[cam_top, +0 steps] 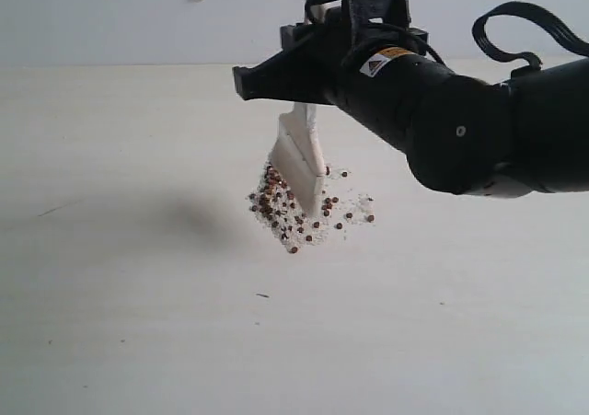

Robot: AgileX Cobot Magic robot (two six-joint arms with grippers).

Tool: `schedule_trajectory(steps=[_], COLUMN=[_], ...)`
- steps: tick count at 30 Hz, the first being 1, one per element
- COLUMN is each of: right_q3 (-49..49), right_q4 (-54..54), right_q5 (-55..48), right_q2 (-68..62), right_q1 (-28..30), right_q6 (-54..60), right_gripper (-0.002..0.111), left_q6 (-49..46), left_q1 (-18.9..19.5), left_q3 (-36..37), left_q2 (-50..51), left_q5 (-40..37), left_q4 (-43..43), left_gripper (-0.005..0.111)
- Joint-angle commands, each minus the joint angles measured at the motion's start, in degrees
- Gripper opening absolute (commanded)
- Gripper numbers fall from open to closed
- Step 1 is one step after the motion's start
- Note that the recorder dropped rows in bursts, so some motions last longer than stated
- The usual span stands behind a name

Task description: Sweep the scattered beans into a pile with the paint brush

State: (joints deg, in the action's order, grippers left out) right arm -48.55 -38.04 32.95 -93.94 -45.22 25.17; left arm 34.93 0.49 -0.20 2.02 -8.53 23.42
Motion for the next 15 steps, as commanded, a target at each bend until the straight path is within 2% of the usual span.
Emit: schedule_trajectory(steps=[1, 5, 7, 15], right_q3=[2.33, 11.08, 14.06, 14.84], right_q4=[-16.23, -18.31, -18.42, -19.69], right_q5=[11.85, 25.77, 29.49, 30.13], right_q2=[-0.15, -1.00, -1.83, -5.70], right_q1=[0.35, 0.35, 0.35, 0.35], right_q6=[12.14, 4.97, 1.17, 0.77], right_gripper=[0.000, 0.000, 0.000, 0.000], left_q6=[-0.23, -0.23, -0.23, -0.23], left_q1=[0.24, 0.24, 0.24, 0.24], left_q3=[0.20, 0.20, 0.20, 0.20], left_q2=[-0.37, -0.37, -0.37, -0.37], left_q5=[0.06, 0.06, 0.06, 0.06], left_q4=[-0.50, -0.50, -0.50, -0.50], left_gripper=[0.000, 0.000, 0.000, 0.000])
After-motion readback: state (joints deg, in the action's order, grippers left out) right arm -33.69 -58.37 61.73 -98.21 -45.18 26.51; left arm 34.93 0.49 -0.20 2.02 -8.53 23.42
